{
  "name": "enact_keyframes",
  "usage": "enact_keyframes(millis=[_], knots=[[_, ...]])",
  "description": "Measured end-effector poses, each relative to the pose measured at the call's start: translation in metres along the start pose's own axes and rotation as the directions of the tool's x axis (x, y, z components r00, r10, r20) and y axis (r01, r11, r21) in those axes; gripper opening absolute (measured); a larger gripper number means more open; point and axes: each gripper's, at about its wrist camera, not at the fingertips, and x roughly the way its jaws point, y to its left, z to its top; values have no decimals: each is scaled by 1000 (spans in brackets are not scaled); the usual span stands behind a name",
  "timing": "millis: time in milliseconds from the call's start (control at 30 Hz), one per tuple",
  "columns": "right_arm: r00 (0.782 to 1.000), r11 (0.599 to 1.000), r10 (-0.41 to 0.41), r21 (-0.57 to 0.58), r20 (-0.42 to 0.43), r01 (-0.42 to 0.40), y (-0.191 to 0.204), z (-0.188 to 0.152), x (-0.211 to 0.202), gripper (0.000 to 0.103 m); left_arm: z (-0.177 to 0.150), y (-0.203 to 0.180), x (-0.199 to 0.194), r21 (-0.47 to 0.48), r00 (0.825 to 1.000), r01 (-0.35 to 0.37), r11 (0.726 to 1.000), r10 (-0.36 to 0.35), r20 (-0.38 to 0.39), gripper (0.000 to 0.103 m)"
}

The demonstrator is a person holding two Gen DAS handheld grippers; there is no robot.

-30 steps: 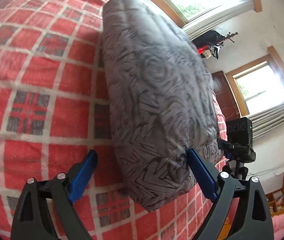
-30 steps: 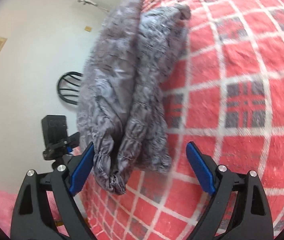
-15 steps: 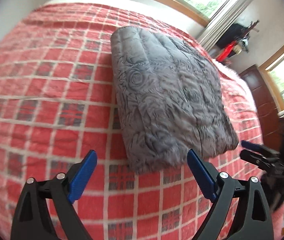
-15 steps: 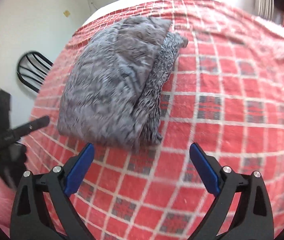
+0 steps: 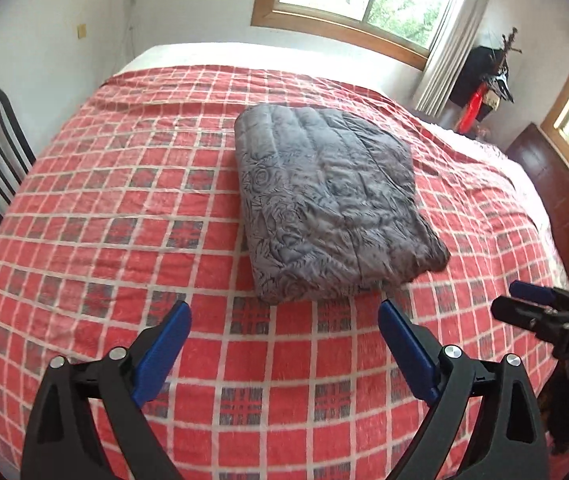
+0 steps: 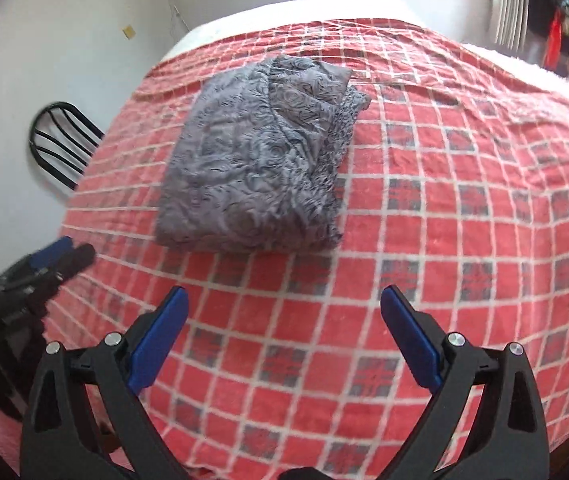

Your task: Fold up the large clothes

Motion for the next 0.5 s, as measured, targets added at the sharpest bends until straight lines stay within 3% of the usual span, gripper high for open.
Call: enact_keyframes(millis=[500], knots=[[998, 999, -2, -33, 57, 4, 20, -19, -42, 96, -16, -23, -49, 27, 999, -27, 999, 26, 34, 95]])
